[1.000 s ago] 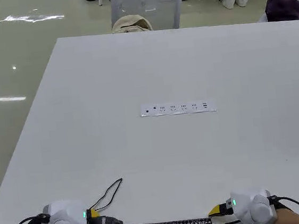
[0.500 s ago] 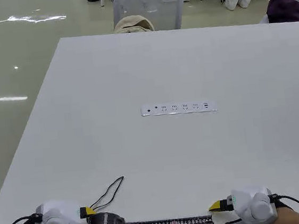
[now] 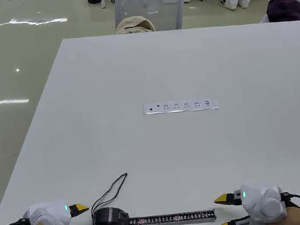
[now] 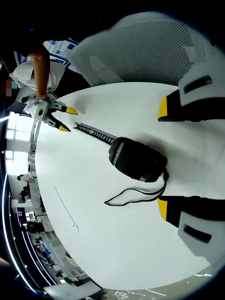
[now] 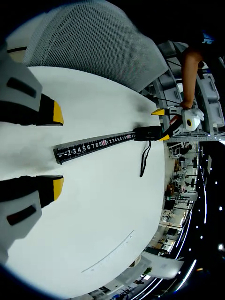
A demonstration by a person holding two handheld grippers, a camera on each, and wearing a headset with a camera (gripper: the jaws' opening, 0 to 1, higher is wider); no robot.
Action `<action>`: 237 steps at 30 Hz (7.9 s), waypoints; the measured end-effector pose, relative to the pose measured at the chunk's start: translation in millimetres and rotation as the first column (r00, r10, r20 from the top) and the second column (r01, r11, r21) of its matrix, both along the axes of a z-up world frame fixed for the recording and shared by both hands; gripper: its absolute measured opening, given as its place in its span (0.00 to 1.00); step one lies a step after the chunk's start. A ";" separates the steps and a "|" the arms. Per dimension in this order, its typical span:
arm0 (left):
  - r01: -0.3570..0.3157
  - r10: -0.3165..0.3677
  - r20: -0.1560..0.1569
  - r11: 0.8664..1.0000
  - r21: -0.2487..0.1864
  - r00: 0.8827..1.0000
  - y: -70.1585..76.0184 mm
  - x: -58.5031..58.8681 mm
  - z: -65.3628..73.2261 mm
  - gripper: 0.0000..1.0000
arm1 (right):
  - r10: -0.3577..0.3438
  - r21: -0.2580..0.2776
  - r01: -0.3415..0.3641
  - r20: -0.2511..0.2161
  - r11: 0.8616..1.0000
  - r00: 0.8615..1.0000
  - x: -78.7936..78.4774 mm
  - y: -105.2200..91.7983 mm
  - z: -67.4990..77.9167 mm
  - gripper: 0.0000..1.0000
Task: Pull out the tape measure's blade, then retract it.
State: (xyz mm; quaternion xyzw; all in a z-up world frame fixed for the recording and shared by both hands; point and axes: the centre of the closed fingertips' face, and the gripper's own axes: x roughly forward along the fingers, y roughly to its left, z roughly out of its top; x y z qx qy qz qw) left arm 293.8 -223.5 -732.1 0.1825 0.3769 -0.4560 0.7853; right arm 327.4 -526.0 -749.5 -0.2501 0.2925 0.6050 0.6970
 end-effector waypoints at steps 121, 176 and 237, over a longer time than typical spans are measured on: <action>-0.728 0.747 0.130 0.665 -0.166 0.652 -48.2 -32.5 36.6 0.83 | -0.581 0.105 0.576 0.021 0.811 0.814 -54.5 4.9 45.1 0.80; -0.846 0.861 0.099 0.508 -0.163 0.498 -31.3 5.6 1.2 0.72 | -0.053 0.053 0.049 0.074 0.997 0.996 -3.0 -2.5 -1.6 0.39; -0.880 0.901 0.103 0.434 -0.191 0.422 -29.5 29.1 -8.1 0.68 | 0.164 0.087 -0.163 -0.007 0.983 0.986 10.7 8.4 -26.7 0.13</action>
